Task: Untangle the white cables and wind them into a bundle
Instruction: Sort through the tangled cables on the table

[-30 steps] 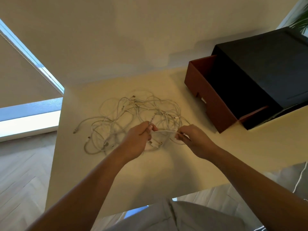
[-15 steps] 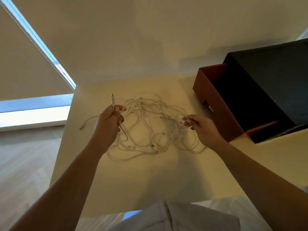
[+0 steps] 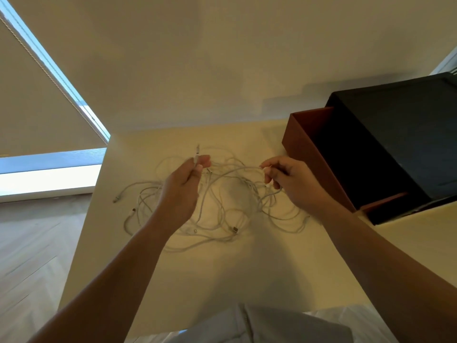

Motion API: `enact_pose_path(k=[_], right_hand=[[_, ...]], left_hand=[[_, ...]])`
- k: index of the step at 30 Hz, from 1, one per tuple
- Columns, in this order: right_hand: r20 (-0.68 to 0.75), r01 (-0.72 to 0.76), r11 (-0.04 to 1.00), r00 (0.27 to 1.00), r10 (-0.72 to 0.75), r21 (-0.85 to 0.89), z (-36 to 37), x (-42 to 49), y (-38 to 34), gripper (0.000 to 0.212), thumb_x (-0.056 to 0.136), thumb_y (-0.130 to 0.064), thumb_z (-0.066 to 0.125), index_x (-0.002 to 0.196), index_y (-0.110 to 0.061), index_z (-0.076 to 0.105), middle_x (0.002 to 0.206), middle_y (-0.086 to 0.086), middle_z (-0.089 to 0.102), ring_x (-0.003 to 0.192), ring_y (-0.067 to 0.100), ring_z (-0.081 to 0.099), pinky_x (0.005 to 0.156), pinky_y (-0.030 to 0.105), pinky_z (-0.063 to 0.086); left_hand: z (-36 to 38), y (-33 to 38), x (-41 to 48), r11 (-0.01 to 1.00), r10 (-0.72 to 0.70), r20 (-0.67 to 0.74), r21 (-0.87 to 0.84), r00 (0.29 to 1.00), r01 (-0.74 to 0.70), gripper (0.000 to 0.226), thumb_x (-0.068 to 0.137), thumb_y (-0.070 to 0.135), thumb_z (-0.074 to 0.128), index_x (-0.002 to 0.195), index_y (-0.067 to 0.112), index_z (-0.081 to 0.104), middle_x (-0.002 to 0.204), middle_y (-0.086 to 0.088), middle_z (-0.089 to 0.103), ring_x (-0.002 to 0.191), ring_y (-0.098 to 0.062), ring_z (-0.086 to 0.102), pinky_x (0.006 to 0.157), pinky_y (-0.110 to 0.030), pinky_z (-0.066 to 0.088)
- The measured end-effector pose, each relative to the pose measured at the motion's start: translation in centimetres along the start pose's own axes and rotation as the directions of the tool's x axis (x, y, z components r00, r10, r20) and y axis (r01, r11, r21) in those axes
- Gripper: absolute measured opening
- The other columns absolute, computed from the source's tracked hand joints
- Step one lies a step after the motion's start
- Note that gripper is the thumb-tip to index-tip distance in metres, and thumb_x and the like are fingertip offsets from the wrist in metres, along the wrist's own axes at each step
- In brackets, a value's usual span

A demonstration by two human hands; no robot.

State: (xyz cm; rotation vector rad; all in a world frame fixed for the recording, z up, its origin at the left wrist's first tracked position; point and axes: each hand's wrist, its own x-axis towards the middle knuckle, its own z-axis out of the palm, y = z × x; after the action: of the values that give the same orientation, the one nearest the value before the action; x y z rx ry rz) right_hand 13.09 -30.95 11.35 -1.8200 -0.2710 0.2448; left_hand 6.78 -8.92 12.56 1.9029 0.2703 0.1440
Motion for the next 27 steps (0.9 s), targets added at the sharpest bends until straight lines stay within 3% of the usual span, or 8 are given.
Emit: enact_pose_path(k=[2,5,8,10,16,21,24,27], right_hand=[[0.046,-0.003,0.999,0.999,0.001,0.045,0.6,-0.1,-0.5,0.016,0.094,0.003,0.052,0.088,-0.009,0.061,0.065,0.003,0.058,0.05,0.0,0.047,0.053,0.013,0.039],[0.087,0.021,0.995,0.996,-0.029,0.096,1.0,-0.3,-1.2,0.015,0.092,0.003,0.055,0.085,-0.009,0.058,0.065,0.004,0.061,0.053,0.001,0.052,0.054,0.015,0.042],[0.044,0.042,0.988,0.998,-0.049,0.151,0.7,-0.3,-1.1,0.018,0.09,0.004,0.057,0.085,-0.011,0.048,0.061,0.004,0.063,0.056,0.007,0.056,0.055,0.018,0.044],[0.04,0.029,0.989,0.999,-0.035,0.147,0.3,-0.5,-0.6,0.02,0.089,0.003,0.059,0.088,-0.013,0.046,0.059,0.002,0.06,0.056,0.007,0.057,0.06,0.019,0.046],[0.146,-0.026,0.992,0.988,0.044,-0.122,-0.1,-0.8,3.3,0.019,0.089,0.004,0.059,0.079,-0.012,0.058,0.073,-0.006,0.059,0.068,0.004,0.054,0.072,0.025,0.045],[0.125,-0.102,0.968,0.983,0.133,-0.23,0.8,-1.3,5.2,0.015,0.093,0.004,0.052,0.08,0.007,0.059,0.076,0.003,0.061,0.065,-0.006,0.052,0.071,0.011,0.039],[0.121,-0.102,0.946,0.982,0.146,-0.309,1.0,-1.7,5.7,0.023,0.097,-0.011,0.052,0.082,0.002,0.064,0.083,0.01,0.067,0.076,0.008,0.056,0.075,0.021,0.039],[0.109,-0.124,0.944,0.98,0.164,-0.306,1.4,-1.8,6.1,0.022,0.096,0.0,0.047,0.084,0.011,0.061,0.081,0.012,0.063,0.069,-0.002,0.053,0.069,0.009,0.038]], left_hand=[[1.3,1.3,-0.5,0.999,0.018,0.105,0.028,0.994,-0.021,0.029,0.103,0.018,0.041,0.123,0.026,0.06,0.122,0.005,0.067,0.092,-0.034,0.055,0.079,-0.042,0.051],[3.1,2.8,-1.1,0.997,0.021,0.247,0.067,0.969,-0.039,0.032,0.103,0.016,0.04,0.129,0.019,0.059,0.115,0.009,0.059,0.112,-0.017,0.047,0.09,-0.031,0.045],[3.9,2.5,-1.0,0.988,0.016,0.324,0.138,0.946,-0.064,0.027,0.104,0.017,0.038,0.107,0.016,0.065,0.095,0.005,0.065,0.074,0.007,0.061,0.061,-0.01,0.044],[3.9,1.9,-0.9,0.98,-0.03,0.316,0.194,0.948,-0.033,0.028,0.103,0.022,0.038,0.087,0.023,0.061,0.078,0.008,0.055,0.056,0.002,0.048,0.052,-0.014,0.033],[3.4,0.9,-0.4,0.996,-0.031,0.234,-0.076,0.972,0.05,0.032,0.104,0.019,0.038,0.077,0.022,0.056,0.057,0.022,0.052,0.05,-0.001,0.038,0.049,-0.016,0.028],[2.4,1.1,0.1,0.981,0.016,0.161,-0.191,0.987,0.016,0.034,0.105,0.016,0.034,0.078,0.02,0.054,0.065,0.004,0.04,0.045,-0.002,0.028,0.043,-0.018,0.023],[1.7,1.5,0.5,0.979,0.027,0.098,-0.205,0.995,-0.006,0.035,0.105,0.012,0.033,0.076,0.019,0.053,0.066,0.003,0.038,0.044,-0.001,0.028,0.044,-0.018,0.023],[1.3,1.7,0.4,0.969,0.012,0.065,-0.247,0.998,0.004,0.035,0.105,0.011,0.032,0.076,0.016,0.051,0.066,0.002,0.038,0.043,0.0,0.027,0.043,-0.017,0.021]])
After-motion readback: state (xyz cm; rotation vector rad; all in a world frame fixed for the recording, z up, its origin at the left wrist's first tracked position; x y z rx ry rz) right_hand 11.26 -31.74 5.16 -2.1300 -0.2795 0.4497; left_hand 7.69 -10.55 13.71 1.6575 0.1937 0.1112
